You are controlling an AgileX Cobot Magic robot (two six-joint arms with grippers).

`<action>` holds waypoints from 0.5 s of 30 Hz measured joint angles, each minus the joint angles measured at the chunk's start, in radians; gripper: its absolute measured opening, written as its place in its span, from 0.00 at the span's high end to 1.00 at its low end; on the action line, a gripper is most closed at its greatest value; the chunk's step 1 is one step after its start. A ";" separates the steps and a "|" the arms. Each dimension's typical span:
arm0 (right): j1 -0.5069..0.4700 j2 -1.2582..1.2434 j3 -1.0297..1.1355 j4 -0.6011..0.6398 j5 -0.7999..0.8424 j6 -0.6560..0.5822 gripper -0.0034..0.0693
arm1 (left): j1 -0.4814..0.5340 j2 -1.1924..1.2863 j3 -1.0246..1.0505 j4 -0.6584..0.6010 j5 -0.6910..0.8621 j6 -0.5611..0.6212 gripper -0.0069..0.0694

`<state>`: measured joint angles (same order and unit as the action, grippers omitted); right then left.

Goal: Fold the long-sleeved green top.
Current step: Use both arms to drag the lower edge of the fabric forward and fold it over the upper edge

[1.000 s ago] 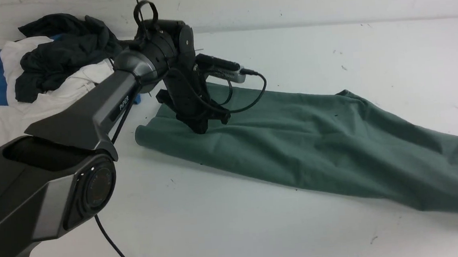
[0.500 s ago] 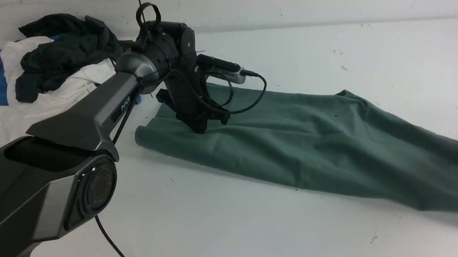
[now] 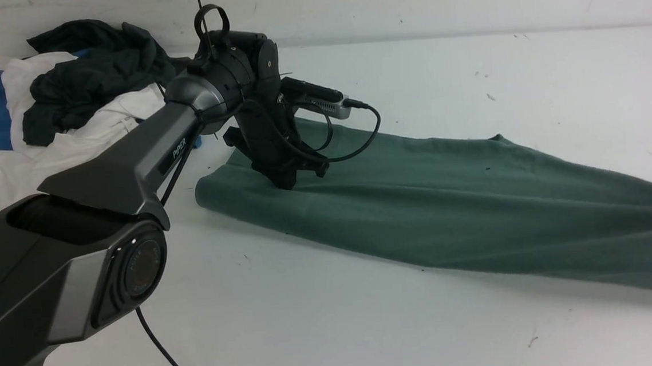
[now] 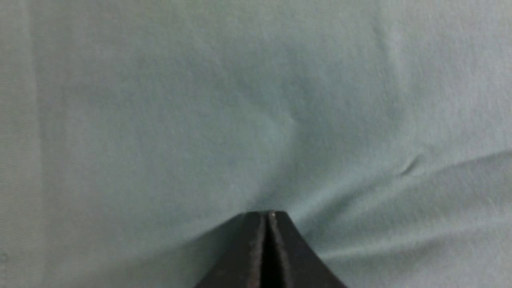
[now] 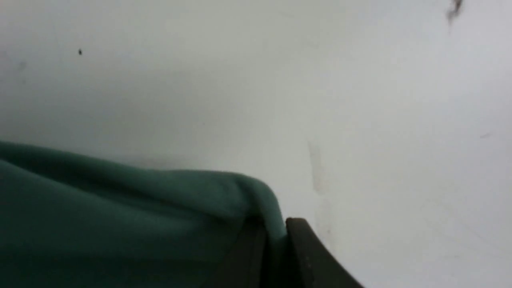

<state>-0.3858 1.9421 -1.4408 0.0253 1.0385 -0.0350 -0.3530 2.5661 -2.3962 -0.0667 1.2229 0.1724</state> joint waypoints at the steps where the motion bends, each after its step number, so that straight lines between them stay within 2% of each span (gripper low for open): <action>1: 0.001 0.000 -0.008 -0.001 0.012 0.004 0.90 | 0.000 0.000 0.000 0.000 0.000 0.000 0.91; 5: 0.001 0.003 -0.018 0.011 0.095 0.012 0.88 | 0.000 0.000 0.000 0.000 -0.001 0.000 0.91; 10: 0.001 0.022 -0.018 -0.035 0.168 0.028 0.75 | 0.000 0.000 -0.003 0.002 -0.001 0.000 0.91; 12: 0.001 0.023 -0.018 -0.127 0.172 0.111 0.63 | 0.000 -0.002 -0.004 0.003 -0.001 0.000 0.91; 13: 0.000 0.023 -0.018 -0.152 0.172 0.133 0.60 | 0.000 -0.003 -0.004 0.008 -0.001 0.000 0.91; 15: -0.001 0.022 -0.018 -0.180 0.173 0.184 0.48 | 0.000 -0.010 0.000 0.018 0.000 0.000 0.91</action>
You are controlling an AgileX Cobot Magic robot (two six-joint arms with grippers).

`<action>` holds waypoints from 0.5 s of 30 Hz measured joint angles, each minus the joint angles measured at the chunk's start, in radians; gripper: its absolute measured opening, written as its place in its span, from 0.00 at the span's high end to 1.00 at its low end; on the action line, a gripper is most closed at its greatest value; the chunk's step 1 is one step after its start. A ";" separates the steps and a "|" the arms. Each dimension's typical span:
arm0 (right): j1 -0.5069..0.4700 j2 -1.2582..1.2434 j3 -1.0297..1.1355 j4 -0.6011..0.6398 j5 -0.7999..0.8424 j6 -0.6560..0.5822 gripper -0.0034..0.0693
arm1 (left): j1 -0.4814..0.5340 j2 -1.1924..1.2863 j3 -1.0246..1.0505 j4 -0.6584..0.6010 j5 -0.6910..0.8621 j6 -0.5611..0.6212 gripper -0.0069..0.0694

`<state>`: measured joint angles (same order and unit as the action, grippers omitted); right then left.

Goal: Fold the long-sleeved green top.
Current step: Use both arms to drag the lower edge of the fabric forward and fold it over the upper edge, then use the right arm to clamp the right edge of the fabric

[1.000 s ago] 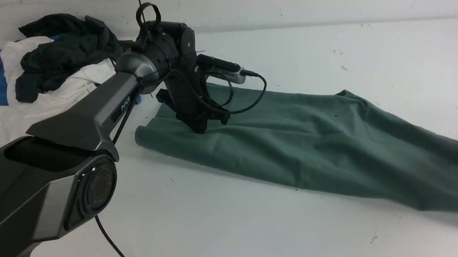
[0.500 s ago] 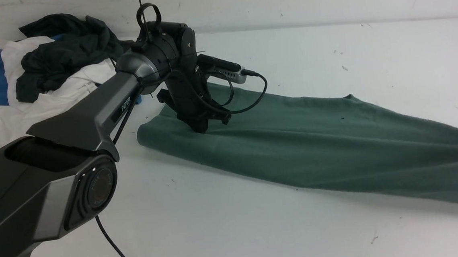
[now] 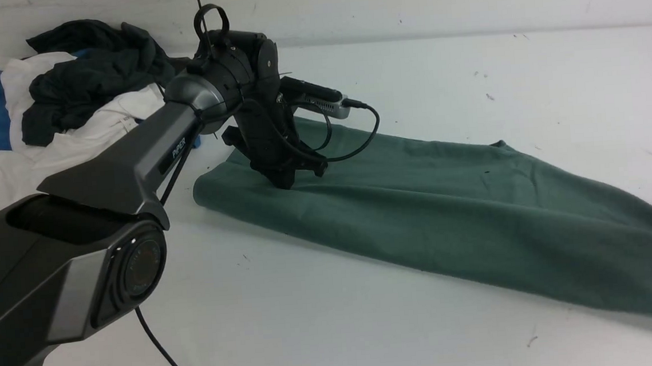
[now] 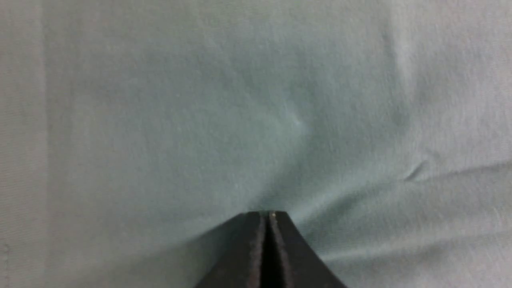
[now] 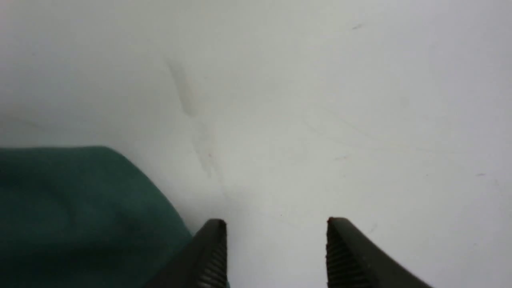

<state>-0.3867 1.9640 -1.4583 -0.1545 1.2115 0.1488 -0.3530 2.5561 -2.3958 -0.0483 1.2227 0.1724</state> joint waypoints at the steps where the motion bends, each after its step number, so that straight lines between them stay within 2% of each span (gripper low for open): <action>1: 0.000 -0.001 0.000 0.002 0.000 0.002 0.45 | 0.000 -0.003 0.002 0.002 0.001 0.000 0.91; 5: 0.000 -0.054 0.056 0.081 -0.001 -0.017 0.34 | 0.000 -0.030 0.003 0.010 0.009 0.000 0.91; 9: 0.000 -0.146 0.166 0.155 0.000 -0.058 0.32 | 0.010 -0.065 0.013 0.015 0.009 0.000 0.91; 15: 0.000 -0.290 0.320 0.203 0.003 -0.066 0.32 | 0.034 -0.119 0.073 0.000 0.010 0.000 0.91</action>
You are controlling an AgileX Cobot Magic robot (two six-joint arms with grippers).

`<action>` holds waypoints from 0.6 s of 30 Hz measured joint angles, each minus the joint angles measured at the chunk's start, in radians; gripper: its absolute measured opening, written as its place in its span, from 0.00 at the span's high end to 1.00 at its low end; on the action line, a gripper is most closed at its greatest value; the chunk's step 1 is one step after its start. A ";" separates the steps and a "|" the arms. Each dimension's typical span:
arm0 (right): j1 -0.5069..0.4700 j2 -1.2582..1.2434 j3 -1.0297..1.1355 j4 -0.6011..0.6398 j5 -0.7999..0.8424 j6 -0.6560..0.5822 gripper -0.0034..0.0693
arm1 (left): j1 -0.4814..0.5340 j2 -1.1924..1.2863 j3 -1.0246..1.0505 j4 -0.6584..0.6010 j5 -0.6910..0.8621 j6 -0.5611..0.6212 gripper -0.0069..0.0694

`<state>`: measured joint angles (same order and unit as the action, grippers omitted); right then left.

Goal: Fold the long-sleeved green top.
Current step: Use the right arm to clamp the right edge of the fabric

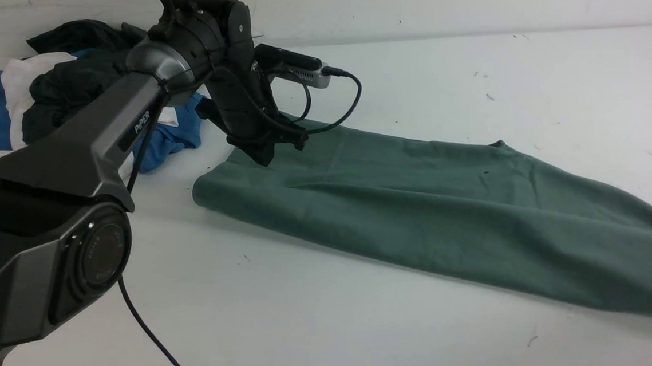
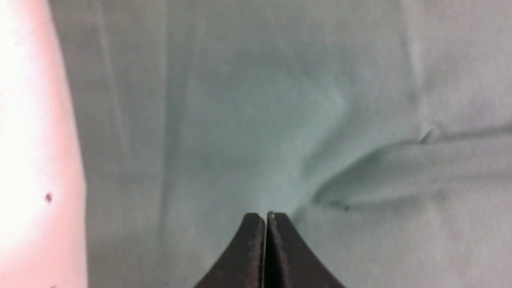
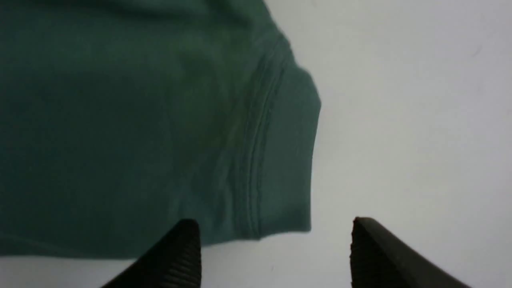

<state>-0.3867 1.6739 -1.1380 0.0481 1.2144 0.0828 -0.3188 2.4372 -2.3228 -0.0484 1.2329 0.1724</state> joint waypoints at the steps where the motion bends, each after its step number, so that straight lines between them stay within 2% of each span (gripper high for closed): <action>1: 0.000 -0.013 0.023 0.005 0.000 -0.003 0.32 | 0.000 -0.003 0.014 0.000 0.000 0.000 0.91; 10: 0.004 -0.009 0.085 0.016 -0.098 -0.020 0.32 | 0.039 0.008 0.110 -0.005 -0.003 -0.003 0.91; 14: 0.043 -0.009 0.085 0.020 -0.110 -0.034 0.32 | 0.070 0.013 0.127 -0.026 -0.012 -0.010 0.91; 18: 0.116 -0.009 0.085 0.019 -0.110 -0.053 0.32 | 0.085 -0.052 0.249 -0.040 -0.047 -0.011 0.91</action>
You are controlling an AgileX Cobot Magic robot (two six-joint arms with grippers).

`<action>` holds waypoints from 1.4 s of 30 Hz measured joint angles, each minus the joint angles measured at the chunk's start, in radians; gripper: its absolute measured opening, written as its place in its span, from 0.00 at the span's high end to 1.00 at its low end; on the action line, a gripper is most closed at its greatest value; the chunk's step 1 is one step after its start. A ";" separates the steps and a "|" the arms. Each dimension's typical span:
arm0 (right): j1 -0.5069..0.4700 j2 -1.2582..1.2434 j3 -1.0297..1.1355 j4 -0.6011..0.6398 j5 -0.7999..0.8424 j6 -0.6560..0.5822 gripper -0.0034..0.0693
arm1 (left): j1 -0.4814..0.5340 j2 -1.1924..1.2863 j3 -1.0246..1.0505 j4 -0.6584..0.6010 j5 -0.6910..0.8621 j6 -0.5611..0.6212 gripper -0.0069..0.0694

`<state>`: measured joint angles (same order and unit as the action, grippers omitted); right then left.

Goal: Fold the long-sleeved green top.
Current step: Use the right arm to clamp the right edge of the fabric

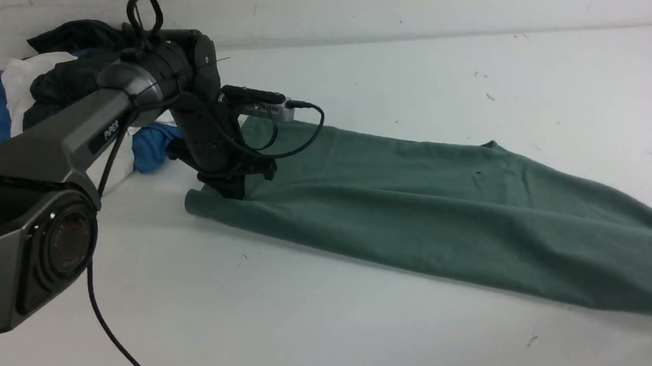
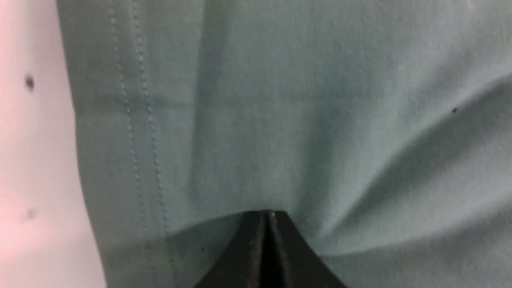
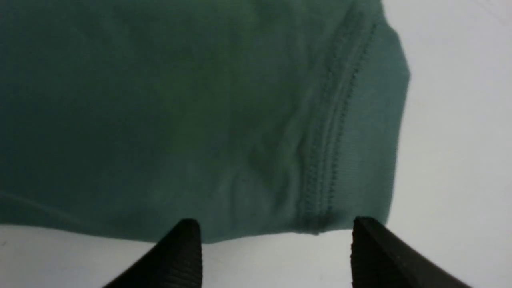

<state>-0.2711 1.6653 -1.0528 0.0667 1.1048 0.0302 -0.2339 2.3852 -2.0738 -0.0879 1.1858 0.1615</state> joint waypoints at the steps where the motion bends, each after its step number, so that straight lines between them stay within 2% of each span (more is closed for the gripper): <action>1: 0.016 0.000 0.000 0.000 -0.002 -0.003 0.32 | 0.002 -0.017 0.042 -0.001 -0.004 0.000 0.91; 6: 0.073 0.000 0.000 -0.002 -0.005 -0.009 0.32 | 0.024 -0.132 0.252 0.009 -0.008 -0.009 0.91; 11: 0.082 -0.001 0.000 -0.001 -0.005 -0.011 0.32 | 0.049 -0.247 0.455 0.039 -0.004 -0.025 0.91; 16: 0.088 -0.001 -0.010 0.062 -0.011 -0.046 0.32 | 0.063 -0.319 0.524 0.088 -0.009 -0.052 0.91; 21: 0.145 -0.001 -0.060 0.085 -0.011 -0.095 0.40 | 0.065 -0.411 0.525 0.078 -0.010 -0.061 0.91; 26: 0.196 -0.001 -0.088 0.083 -0.052 -0.100 0.52 | 0.034 -0.522 0.565 0.060 -0.004 -0.061 0.91; 30: 0.201 0.005 -0.090 0.084 -0.054 -0.098 0.61 | 0.005 -0.548 0.740 0.057 -0.110 -0.076 0.91; 34: 0.201 0.007 -0.090 0.061 -0.050 -0.098 0.63 | 0.014 -0.525 0.837 0.078 -0.208 -0.122 0.91; 42: 0.196 0.007 -0.093 -0.035 0.040 -0.101 0.63 | 0.021 -0.537 0.888 0.096 -0.214 -0.148 0.91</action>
<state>-0.0750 1.6723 -1.1459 0.0318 1.1444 -0.0710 -0.2124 1.8483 -1.1860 0.0076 0.9717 0.0132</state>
